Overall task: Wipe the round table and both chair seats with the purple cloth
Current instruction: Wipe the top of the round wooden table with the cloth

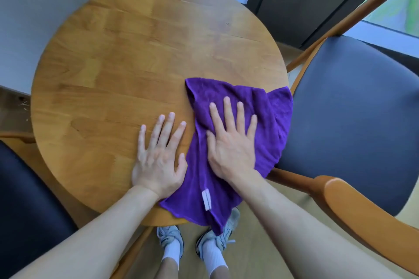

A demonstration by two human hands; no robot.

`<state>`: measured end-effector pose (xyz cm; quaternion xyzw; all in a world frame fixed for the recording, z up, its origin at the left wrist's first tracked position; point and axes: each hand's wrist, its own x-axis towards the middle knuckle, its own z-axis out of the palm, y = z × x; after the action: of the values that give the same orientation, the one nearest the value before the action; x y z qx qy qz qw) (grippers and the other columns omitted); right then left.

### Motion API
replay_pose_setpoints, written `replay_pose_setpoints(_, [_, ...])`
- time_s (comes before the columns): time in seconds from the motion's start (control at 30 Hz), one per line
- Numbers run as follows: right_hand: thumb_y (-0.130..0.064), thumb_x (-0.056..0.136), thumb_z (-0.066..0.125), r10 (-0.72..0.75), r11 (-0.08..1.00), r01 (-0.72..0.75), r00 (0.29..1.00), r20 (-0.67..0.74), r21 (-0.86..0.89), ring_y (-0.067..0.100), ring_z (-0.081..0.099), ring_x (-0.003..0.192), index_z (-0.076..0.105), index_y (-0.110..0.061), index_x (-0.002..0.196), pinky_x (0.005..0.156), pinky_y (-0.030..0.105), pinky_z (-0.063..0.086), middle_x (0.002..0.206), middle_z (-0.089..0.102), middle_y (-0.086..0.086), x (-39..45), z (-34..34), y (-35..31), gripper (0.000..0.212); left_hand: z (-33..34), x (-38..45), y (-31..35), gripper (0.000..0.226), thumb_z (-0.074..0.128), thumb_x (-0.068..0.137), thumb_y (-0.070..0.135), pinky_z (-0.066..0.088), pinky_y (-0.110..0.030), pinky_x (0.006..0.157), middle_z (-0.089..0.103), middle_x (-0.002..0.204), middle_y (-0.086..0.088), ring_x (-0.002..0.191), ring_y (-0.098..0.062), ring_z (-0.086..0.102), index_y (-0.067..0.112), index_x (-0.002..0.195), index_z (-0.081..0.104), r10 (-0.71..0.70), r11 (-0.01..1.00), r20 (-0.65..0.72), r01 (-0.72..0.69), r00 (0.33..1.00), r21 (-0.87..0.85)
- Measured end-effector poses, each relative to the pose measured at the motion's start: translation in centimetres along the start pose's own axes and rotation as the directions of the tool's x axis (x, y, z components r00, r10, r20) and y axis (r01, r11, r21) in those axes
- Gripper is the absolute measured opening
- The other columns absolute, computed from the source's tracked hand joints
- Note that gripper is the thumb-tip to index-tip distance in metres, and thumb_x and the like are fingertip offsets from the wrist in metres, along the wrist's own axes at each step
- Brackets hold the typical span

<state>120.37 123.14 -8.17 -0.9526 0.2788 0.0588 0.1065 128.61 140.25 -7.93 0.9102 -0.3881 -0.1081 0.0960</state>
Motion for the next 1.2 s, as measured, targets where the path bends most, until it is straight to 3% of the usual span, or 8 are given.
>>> replay_pose_setpoints(0.13, [-0.037, 0.1, 0.034, -0.146, 0.988, 0.145, 0.989, 0.017, 0.042, 0.029, 0.003, 0.159, 0.017, -0.022, 0.164, 0.125, 0.058, 0.009, 0.173, 0.008, 0.002, -3.2, 1.4, -3.4, 0.068, 0.1, 0.1, -0.3, 0.072, 0.043, 0.082, 0.037, 0.006, -0.059, 0.125, 0.025, 0.168, -0.01, 0.159, -0.025, 0.01, 0.015, 0.15, 0.042, 0.027, 1.0, -0.005, -0.027, 1.0, 0.014])
replay_pose_setpoints(0.3, [-0.047, 0.099, 0.039, -0.48, 0.876, 0.482, 0.875, 0.067, -0.014, 0.026, 0.014, 0.158, 0.028, -0.027, 0.162, 0.124, 0.058, 0.013, 0.171, 0.019, -0.003, -4.9, 0.8, 2.3, 0.066, 0.3, 0.0, -0.5, 0.078, 0.047, 0.081, 0.038, 0.006, -0.057, 0.126, 0.031, 0.166, -0.008, 0.159, -0.022, 0.011, 0.013, 0.154, 0.04, 0.027, 0.996, -0.068, -0.033, 0.997, -0.083])
replay_pose_setpoints(0.43, [-0.067, 0.094, 0.035, -0.219, 0.975, 0.221, 0.975, 0.047, -0.027, 0.027, 0.003, 0.159, 0.016, -0.038, 0.163, 0.125, 0.06, 0.002, 0.173, 0.007, -0.006, -1.3, 0.4, 2.0, 0.077, -0.5, 0.2, -0.6, 0.067, 0.054, 0.082, 0.033, 0.006, -0.057, 0.126, 0.029, 0.167, -0.006, 0.158, -0.022, 0.014, 0.015, 0.146, 0.05, 0.018, 0.985, -0.063, -0.028, 0.998, -0.17])
replay_pose_setpoints(0.57, [-0.058, 0.096, 0.034, -0.001, 0.998, 0.001, 1.0, -0.006, 0.061, 0.032, -0.002, 0.159, 0.016, -0.034, 0.164, 0.123, 0.063, -0.002, 0.173, 0.005, 0.0, -0.4, 0.9, -4.5, 0.074, -2.5, -0.1, -2.8, 0.063, 0.057, 0.08, 0.037, 0.017, -0.053, 0.124, 0.024, 0.168, -0.009, 0.155, -0.028, 0.019, 0.019, 0.14, 0.054, 0.031, 0.984, 0.014, -0.028, 0.999, -0.174])
replay_pose_setpoints(0.7, [-0.057, 0.098, 0.036, -0.297, 0.954, 0.294, 0.953, 0.054, 0.051, 0.032, -0.004, 0.159, 0.014, -0.032, 0.164, 0.122, 0.066, 0.004, 0.173, 0.003, 0.001, -5.0, 1.8, -6.1, 0.074, -3.6, -3.2, -6.8, 0.073, 0.047, 0.082, 0.059, 0.006, -0.048, 0.127, 0.015, 0.169, -0.01, 0.156, -0.029, 0.01, 0.027, 0.148, 0.046, -0.04, 0.999, 0.08, 0.038, 0.996, 0.024])
replay_pose_setpoints(0.83, [-0.066, 0.097, 0.038, -0.598, 0.795, 0.606, 0.785, 0.164, -0.003, 0.029, 0.001, 0.159, 0.014, -0.034, 0.164, 0.123, 0.062, 0.009, 0.173, 0.005, -0.002, -7.8, 1.6, -1.9, 0.078, -2.9, -7.2, -9.8, 0.083, 0.039, 0.087, 0.068, -0.004, -0.053, 0.127, -0.001, 0.172, -0.007, 0.158, -0.025, -0.01, 0.04, 0.161, 0.016, -0.2, 0.979, 0.058, 0.197, 0.978, 0.051])
replay_pose_setpoints(0.93, [-0.073, 0.094, 0.039, -0.67, 0.723, 0.69, 0.714, 0.204, -0.043, 0.025, 0.002, 0.159, 0.011, -0.036, 0.164, 0.125, 0.057, 0.005, 0.173, 0.004, -0.006, -5.7, 0.9, 1.6, 0.084, -1.8, -8.3, -10.6, 0.082, 0.033, 0.091, 0.07, -0.003, -0.055, 0.126, -0.006, 0.172, -0.009, 0.158, -0.023, -0.014, 0.041, 0.163, 0.005, -0.245, 0.968, 0.02, 0.243, 0.969, 0.055])
replay_pose_setpoints(1.2, [-0.058, 0.093, 0.036, -0.209, 0.978, 0.208, 0.977, 0.046, 0.008, 0.032, -0.001, 0.159, 0.015, -0.029, 0.164, 0.123, 0.065, -0.001, 0.173, 0.006, 0.002, -1.6, 2.4, -10.5, 0.08, -0.9, -8.5, -10.9, 0.071, 0.037, 0.095, 0.057, 0.001, -0.057, 0.126, 0.007, 0.172, -0.011, 0.159, -0.025, -0.002, 0.034, 0.162, 0.023, -0.213, 0.976, -0.087, 0.216, 0.973, 0.02])
